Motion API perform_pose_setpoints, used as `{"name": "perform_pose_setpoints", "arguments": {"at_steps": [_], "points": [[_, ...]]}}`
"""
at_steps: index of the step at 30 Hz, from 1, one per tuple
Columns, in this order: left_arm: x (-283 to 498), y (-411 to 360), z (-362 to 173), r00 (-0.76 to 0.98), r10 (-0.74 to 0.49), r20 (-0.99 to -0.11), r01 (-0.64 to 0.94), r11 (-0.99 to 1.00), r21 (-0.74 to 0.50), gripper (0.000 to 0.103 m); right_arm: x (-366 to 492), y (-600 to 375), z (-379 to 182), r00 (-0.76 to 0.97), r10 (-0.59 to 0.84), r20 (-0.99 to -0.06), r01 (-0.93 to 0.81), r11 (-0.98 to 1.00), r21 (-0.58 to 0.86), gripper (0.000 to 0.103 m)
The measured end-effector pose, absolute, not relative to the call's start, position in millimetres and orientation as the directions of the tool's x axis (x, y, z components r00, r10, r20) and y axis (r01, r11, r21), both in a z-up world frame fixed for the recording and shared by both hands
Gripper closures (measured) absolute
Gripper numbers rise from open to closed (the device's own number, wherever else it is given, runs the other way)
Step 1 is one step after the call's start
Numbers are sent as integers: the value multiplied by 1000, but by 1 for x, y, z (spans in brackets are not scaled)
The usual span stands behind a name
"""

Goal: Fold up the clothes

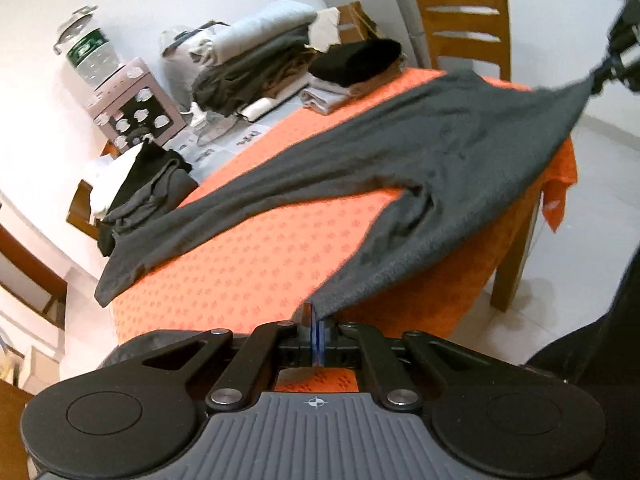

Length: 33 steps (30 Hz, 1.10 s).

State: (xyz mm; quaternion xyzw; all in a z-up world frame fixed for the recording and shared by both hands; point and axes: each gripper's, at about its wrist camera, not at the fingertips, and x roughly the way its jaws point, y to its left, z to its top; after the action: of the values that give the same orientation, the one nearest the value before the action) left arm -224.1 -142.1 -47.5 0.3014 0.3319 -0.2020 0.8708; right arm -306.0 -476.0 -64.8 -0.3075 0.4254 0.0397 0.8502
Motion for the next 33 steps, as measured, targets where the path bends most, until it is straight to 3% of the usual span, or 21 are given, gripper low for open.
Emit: {"name": "perform_pose_setpoints", "arguments": {"at_steps": [11,22,33], "points": [[-116,-160,-9,764,-95,-638,431,811,395,99,-203,-493,-58,635,-169,-754,-360,798,-483,101],[27,-190,-34,635,-46,-771,479,806,346,99,-80,-529,-95,565,-125,-815,-475,759,-446,101],[129,-203,-65,479,-38,-877,566,777,275,98,-24,-539,-121,464,-108,-879,-519,771,-368,100]]}}
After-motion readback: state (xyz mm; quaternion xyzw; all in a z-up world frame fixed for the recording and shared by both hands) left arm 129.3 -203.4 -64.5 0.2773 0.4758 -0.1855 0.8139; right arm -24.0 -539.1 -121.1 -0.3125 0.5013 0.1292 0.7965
